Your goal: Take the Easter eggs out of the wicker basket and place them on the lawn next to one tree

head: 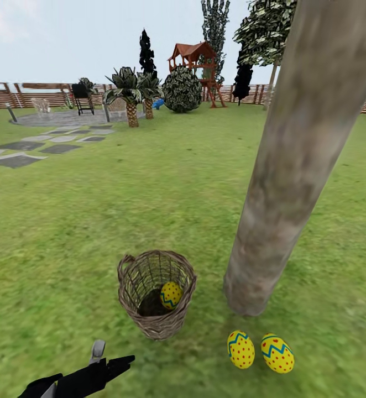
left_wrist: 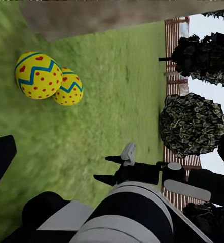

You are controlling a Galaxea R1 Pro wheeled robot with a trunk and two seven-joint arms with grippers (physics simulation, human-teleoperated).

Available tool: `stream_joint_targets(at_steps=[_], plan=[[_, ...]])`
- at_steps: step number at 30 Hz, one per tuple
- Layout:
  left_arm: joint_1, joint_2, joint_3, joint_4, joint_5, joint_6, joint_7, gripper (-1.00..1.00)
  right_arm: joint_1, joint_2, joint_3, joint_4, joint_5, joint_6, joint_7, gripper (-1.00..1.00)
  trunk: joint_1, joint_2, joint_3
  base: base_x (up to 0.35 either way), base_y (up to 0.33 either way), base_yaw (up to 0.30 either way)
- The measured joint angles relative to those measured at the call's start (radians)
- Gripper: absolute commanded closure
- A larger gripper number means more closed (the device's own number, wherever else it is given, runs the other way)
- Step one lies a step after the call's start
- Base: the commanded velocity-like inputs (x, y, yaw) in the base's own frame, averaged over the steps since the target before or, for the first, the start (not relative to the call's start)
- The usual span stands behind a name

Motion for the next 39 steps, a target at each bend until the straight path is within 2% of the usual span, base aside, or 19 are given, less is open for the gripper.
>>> stream_joint_targets(at_steps=[39], plan=[[0.000, 0.000, 0.000, 0.000, 0.000, 0.000, -0.001, -1.00, 0.000, 0.000, 0.000, 0.000, 0.000, 0.000, 0.000, -1.00, -0.150, 0.273, 0.122, 0.000, 0.000, 0.000]])
